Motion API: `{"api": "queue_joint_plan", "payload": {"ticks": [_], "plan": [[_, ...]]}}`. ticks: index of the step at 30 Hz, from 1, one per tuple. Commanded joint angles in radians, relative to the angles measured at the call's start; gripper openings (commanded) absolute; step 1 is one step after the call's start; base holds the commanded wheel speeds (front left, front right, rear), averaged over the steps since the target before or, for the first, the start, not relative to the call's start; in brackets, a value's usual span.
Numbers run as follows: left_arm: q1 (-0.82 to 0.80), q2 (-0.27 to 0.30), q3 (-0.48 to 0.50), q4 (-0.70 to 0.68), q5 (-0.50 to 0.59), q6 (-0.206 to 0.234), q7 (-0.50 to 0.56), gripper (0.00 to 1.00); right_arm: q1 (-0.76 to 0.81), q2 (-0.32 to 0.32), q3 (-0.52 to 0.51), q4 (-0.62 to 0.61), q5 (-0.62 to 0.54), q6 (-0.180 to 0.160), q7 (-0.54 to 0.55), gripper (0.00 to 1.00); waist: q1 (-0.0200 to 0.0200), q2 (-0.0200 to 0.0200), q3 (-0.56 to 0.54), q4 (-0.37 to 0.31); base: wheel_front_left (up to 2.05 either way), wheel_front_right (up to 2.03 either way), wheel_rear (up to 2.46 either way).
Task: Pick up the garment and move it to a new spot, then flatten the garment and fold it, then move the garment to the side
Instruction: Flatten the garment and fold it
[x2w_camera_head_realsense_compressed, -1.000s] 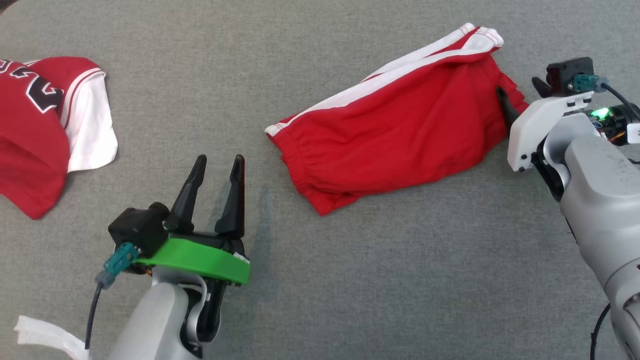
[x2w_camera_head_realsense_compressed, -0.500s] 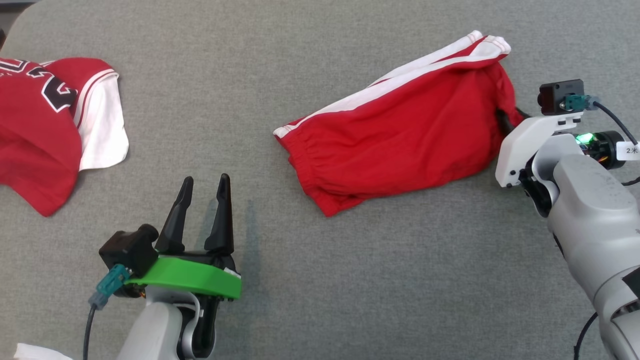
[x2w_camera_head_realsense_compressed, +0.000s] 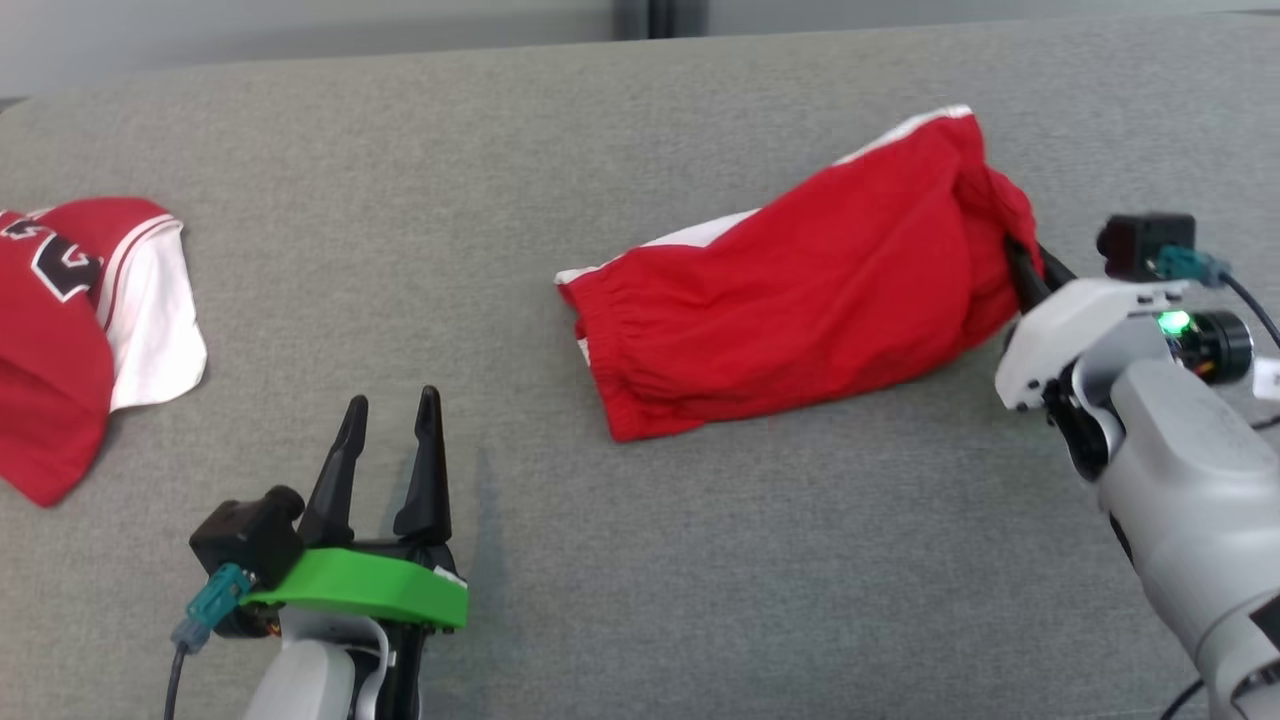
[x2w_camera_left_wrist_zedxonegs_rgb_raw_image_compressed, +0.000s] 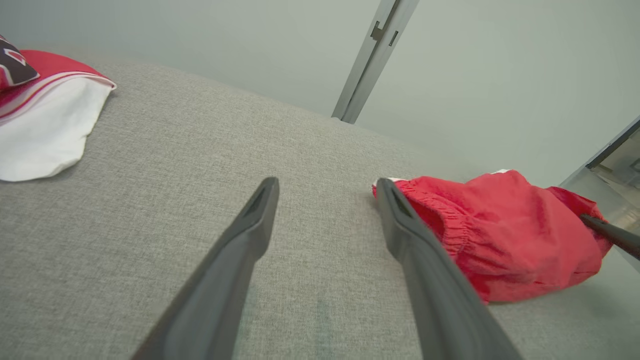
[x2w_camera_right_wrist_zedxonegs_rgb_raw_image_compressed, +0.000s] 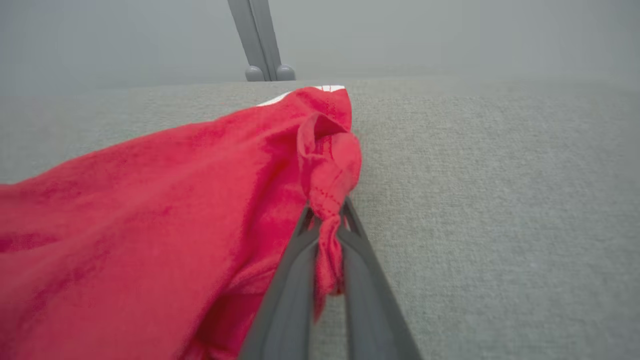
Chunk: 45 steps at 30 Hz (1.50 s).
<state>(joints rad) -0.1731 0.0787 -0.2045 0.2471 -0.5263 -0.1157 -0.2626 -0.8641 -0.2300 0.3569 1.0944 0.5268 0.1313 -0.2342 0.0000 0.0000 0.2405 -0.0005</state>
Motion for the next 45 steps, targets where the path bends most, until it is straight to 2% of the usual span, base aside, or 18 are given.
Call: {"api": "queue_joint_plan", "payload": {"ticks": [1,5,11,17,23,27,32,38,45], "plan": [[0.018,-0.001,0.003,0.001,0.009,-0.007,-0.003,1.0,0.037,-0.007,-0.01,-0.009,0.016,-0.001,-0.011,0.0,0.0,0.0,-0.035,-0.04,0.0,0.0,0.0],[0.03,-0.003,0.008,-0.002,0.015,-0.008,-0.003,1.0,0.117,-0.019,-0.046,-0.037,0.041,-0.001,-0.026,0.0,0.0,0.0,-0.045,-0.064,0.0,0.0,0.0],[0.042,-0.008,0.012,-0.007,0.021,-0.007,-0.002,1.0,0.232,-0.003,-0.147,-0.12,0.05,-0.001,-0.031,0.0,0.0,0.0,-0.048,-0.081,0.0,0.0,0.0],[0.039,-0.009,0.006,-0.002,0.028,-0.008,-0.002,1.0,0.281,0.015,-0.229,-0.194,-0.023,-0.001,-0.032,0.0,0.0,0.0,-0.042,-0.079,0.0,0.0,0.0],[0.032,-0.011,0.012,0.009,0.021,-0.009,-0.002,1.0,0.215,0.06,-0.247,-0.247,-0.136,-0.001,-0.032,0.0,0.0,0.0,-0.044,-0.068,0.0,0.0,0.0],[0.026,-0.013,0.011,0.016,0.022,-0.01,-0.002,1.0,0.156,0.114,-0.195,-0.264,-0.198,-0.001,-0.022,0.0,0.0,0.0,-0.049,-0.056,0.0,0.0,0.0],[0.02,-0.016,0.011,0.016,0.024,-0.012,-0.002,1.0,0.109,0.16,-0.058,-0.288,-0.237,-0.001,0.01,0.0,0.0,0.0,-0.054,-0.04,0.0,0.0,0.0],[0.022,-0.019,0.014,0.012,0.025,-0.012,-0.002,1.0,0.134,0.175,0.151,-0.324,-0.197,-0.001,0.059,0.0,0.0,0.0,-0.061,-0.021,0.0,0.0,0.0],[0.034,-0.022,0.021,0.007,0.03,-0.014,-0.002,1.0,0.16,0.177,0.289,-0.354,-0.146,-0.001,0.075,0.0,0.0,0.0,-0.065,-0.013,0.0,0.0,0.0]]}}
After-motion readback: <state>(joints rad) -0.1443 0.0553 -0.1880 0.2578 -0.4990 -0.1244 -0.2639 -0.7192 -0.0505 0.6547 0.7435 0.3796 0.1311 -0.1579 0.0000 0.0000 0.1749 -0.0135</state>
